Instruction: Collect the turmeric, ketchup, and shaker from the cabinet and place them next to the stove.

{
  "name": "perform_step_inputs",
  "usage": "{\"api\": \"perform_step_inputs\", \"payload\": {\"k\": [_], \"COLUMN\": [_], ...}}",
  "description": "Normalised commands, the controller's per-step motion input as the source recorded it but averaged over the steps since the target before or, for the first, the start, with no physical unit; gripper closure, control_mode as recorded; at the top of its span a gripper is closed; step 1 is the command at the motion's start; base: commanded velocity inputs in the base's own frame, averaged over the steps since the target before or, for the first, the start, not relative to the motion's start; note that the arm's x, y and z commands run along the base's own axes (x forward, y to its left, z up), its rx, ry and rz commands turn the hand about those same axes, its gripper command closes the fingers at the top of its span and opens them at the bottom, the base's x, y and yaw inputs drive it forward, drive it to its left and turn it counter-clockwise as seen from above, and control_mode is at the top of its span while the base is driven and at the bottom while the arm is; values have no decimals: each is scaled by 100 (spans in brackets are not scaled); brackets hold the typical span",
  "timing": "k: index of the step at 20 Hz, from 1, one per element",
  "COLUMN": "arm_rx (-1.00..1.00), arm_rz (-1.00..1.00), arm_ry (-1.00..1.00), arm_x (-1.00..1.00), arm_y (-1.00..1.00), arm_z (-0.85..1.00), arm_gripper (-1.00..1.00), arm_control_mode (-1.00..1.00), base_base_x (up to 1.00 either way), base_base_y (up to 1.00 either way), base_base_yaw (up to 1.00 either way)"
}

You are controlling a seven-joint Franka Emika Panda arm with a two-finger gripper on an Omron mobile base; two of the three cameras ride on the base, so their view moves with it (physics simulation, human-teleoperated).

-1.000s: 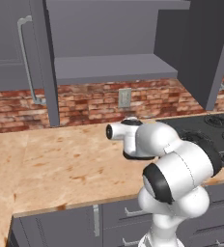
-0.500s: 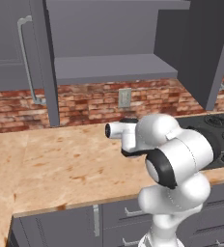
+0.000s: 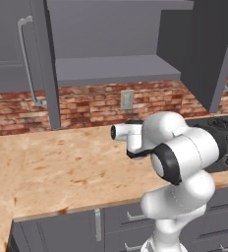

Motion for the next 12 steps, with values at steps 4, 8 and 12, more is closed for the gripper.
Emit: {"api": "perform_step_inputs", "payload": {"k": [4,8,12], "arm_rx": [0,0,1], "arm_rz": [0,0,0], "arm_ry": [-1,-1,-1], "arm_x": [0,0,0], "arm_y": [-4,0,0], "arm_z": [-14,-8,-8], "arm_gripper": [100,100,100], "arm_control_mode": [-100,-100,-100], "base_base_x": [0,0,0], "base_base_y": [0,0,0], "base_base_yaw": [0,0,0]}}
